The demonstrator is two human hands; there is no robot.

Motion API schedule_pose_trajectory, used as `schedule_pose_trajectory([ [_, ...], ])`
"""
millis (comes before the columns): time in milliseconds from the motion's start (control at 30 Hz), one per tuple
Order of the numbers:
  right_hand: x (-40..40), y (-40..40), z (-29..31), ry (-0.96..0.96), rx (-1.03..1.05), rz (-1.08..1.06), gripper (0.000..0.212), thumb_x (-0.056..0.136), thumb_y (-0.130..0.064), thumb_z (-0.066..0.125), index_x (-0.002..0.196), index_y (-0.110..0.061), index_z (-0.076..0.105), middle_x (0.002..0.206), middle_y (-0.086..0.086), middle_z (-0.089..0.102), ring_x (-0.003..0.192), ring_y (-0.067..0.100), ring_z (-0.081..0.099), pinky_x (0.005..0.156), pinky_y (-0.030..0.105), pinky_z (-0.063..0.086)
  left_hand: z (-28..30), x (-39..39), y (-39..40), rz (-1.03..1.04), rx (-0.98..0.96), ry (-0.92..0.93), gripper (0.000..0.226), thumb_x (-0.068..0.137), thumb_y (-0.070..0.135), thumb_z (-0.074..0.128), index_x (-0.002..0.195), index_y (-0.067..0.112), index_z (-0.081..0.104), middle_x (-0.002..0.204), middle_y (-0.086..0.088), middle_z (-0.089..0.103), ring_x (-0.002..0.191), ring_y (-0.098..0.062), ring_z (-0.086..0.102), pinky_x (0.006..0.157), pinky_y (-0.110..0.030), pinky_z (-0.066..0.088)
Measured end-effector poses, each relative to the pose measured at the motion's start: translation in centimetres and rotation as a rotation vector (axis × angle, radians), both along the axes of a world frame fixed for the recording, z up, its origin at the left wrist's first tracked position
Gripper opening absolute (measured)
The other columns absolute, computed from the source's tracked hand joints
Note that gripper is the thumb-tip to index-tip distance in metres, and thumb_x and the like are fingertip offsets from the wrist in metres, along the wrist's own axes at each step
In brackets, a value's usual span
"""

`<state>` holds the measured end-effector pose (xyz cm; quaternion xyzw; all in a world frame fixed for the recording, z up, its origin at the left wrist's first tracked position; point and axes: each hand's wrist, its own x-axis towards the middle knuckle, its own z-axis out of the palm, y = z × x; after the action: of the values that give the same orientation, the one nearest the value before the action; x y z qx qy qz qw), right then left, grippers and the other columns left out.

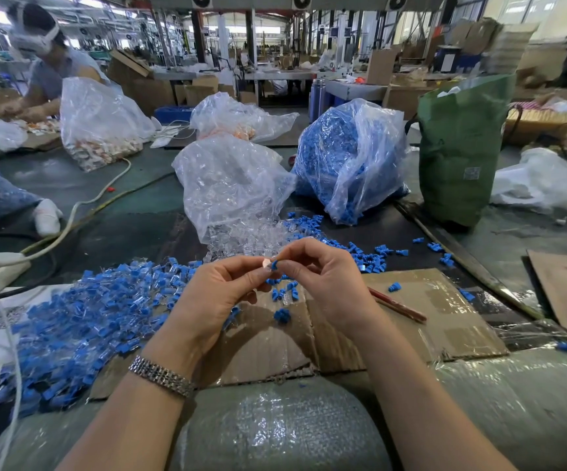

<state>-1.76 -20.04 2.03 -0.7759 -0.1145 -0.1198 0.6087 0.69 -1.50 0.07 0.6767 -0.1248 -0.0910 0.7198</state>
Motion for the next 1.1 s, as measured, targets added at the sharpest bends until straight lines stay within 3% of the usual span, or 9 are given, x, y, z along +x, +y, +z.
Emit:
schedule_pose_trajectory([
  [100, -0.1, -0.1, 0.0, 0.017, -0.035, 0.007, 0.008, 0.089, -0.012, 0.074, 0.094, -0.018, 0.073, 0.09, 0.004, 0.073, 0.092, 0.031, 0.068, 0.09, 0.053, 0.053, 0.0, 0.1, 0.1, 0.001, 0.0, -0.001, 0.027, 0.079, 0.028, 0.077, 0.104, 0.021, 0.081, 0.103, -0.012, 0.077, 0.092, -0.022, 0.069, 0.088, -0.042, 0.053],
  [200, 0.1, -0.9, 0.1, 0.058, -0.061, -0.033, 0.014, 0.089, -0.028, 0.076, 0.101, -0.028, 0.069, 0.091, -0.008, 0.07, 0.086, 0.01, 0.066, 0.081, 0.026, 0.055, 0.1, 0.1, 0.1, -0.006, -0.025, 0.012, 0.033, 0.075, 0.034, 0.079, 0.106, 0.02, 0.08, 0.105, -0.011, 0.078, 0.092, -0.021, 0.069, 0.086, -0.039, 0.055],
  [267, 0.3, -1.8, 0.3, 0.096, -0.273, -0.179, 0.024, 0.089, -0.042, 0.073, 0.107, -0.029, 0.064, 0.1, -0.011, 0.065, 0.091, 0.004, 0.061, 0.078, 0.015, 0.049, 0.1, 0.1, 0.1, 0.009, -0.043, 0.008, 0.035, 0.073, 0.034, 0.079, 0.105, 0.02, 0.08, 0.106, -0.011, 0.078, 0.09, -0.019, 0.069, 0.077, -0.029, 0.056],
  [400, 0.0, -3.6, 0.5, 0.444, -1.032, -0.446, 0.063, 0.084, -0.063, 0.067, 0.124, -0.016, 0.056, 0.131, 0.009, 0.047, 0.124, 0.029, 0.044, 0.105, 0.047, 0.042, -0.1, 0.3, 0.1, 0.03, -0.095, 0.009, 0.026, 0.075, 0.025, 0.077, 0.099, 0.016, 0.081, 0.104, -0.015, 0.077, 0.083, -0.017, 0.069, 0.065, -0.02, 0.055],
  [600, -0.6, -3.9, 1.1, 0.536, -1.244, -0.382, 0.03, 0.091, -0.047, 0.064, 0.098, -0.02, 0.054, 0.123, 0.012, 0.055, 0.115, 0.03, 0.049, 0.094, 0.043, 0.043, 0.1, 0.3, 0.1, 0.03, -0.141, 0.027, 0.028, 0.077, 0.021, 0.075, 0.103, 0.01, 0.078, 0.105, -0.015, 0.077, 0.083, -0.017, 0.069, 0.066, -0.02, 0.057],
  [767, 0.2, -3.6, 0.9, 0.5, -1.298, -0.379, 0.03, 0.098, -0.036, 0.054, 0.115, -0.013, 0.062, 0.117, 0.013, 0.062, 0.102, 0.03, 0.051, 0.085, 0.038, 0.043, 0.3, 0.2, 0.2, 0.053, -0.173, 0.042, 0.034, 0.078, 0.017, 0.072, 0.11, 0.005, 0.072, 0.105, -0.015, 0.077, 0.084, -0.019, 0.069, 0.067, -0.021, 0.058],
  [867, 0.5, -3.8, 0.9, 0.519, -1.225, -0.367, 0.012, 0.097, -0.026, 0.056, 0.091, -0.016, 0.054, 0.111, 0.013, 0.061, 0.093, 0.028, 0.052, 0.075, 0.035, 0.043, 0.3, 0.2, 0.2, 0.058, -0.183, 0.047, 0.034, 0.077, 0.018, 0.073, 0.109, 0.006, 0.073, 0.105, -0.015, 0.077, 0.084, -0.018, 0.07, 0.067, -0.021, 0.058],
  [1000, 0.3, -3.0, 2.0, 0.53, -0.918, -0.212, 0.021, 0.095, -0.016, 0.052, 0.075, -0.016, 0.047, 0.081, 0.004, 0.06, 0.065, 0.017, 0.055, 0.051, 0.028, 0.038, 0.3, 0.5, 0.2, 0.083, -0.257, 0.072, 0.024, 0.076, 0.02, 0.076, 0.099, 0.014, 0.079, 0.107, -0.015, 0.077, 0.086, -0.017, 0.072, 0.064, -0.02, 0.057],
  [1100, -0.2, -1.5, 3.3, 0.597, -0.56, 0.049, 0.016, 0.098, -0.01, 0.048, 0.084, -0.007, 0.054, 0.083, 0.016, 0.07, 0.07, 0.027, 0.066, 0.072, 0.043, 0.057, 0.2, 0.7, 0.3, 0.101, -0.288, 0.081, 0.019, 0.076, 0.022, 0.077, 0.094, 0.023, 0.082, 0.109, -0.01, 0.077, 0.091, -0.013, 0.073, 0.065, -0.018, 0.056],
])
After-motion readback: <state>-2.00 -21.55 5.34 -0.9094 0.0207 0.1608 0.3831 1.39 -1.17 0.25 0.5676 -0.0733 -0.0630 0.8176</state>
